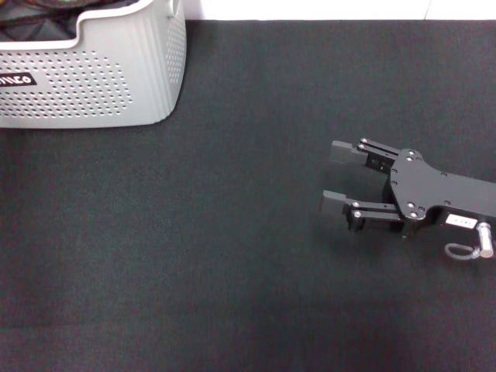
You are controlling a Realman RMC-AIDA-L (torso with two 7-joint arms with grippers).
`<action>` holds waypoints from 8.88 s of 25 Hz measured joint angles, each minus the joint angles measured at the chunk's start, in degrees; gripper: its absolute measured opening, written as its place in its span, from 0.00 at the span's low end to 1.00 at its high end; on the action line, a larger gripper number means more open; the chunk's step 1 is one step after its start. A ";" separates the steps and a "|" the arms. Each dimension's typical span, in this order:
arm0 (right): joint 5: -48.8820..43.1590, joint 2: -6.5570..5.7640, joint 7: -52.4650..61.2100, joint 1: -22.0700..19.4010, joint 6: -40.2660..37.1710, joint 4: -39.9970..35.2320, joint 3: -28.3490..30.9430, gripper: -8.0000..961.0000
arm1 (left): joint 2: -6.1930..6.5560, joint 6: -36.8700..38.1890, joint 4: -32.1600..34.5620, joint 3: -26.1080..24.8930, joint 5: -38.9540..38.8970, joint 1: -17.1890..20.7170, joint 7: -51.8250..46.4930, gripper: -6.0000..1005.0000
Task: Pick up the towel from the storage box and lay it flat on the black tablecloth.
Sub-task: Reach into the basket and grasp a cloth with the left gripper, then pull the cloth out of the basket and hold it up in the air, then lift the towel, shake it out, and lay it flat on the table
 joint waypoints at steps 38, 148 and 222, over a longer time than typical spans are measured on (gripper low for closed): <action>0.14 0.02 -12.78 -0.76 -2.36 -3.27 5.94 0.90 | 8.81 31.42 5.14 -2.55 -71.03 11.92 4.55 0.02; 2.89 2.23 -31.60 -1.17 13.75 -26.29 13.41 0.01 | -2.06 38.85 -22.97 -1.42 -55.79 20.52 37.70 0.12; -37.00 3.68 11.18 -6.96 33.77 -55.18 37.70 0.03 | -7.20 24.63 -55.33 -2.28 -53.07 20.34 106.89 0.67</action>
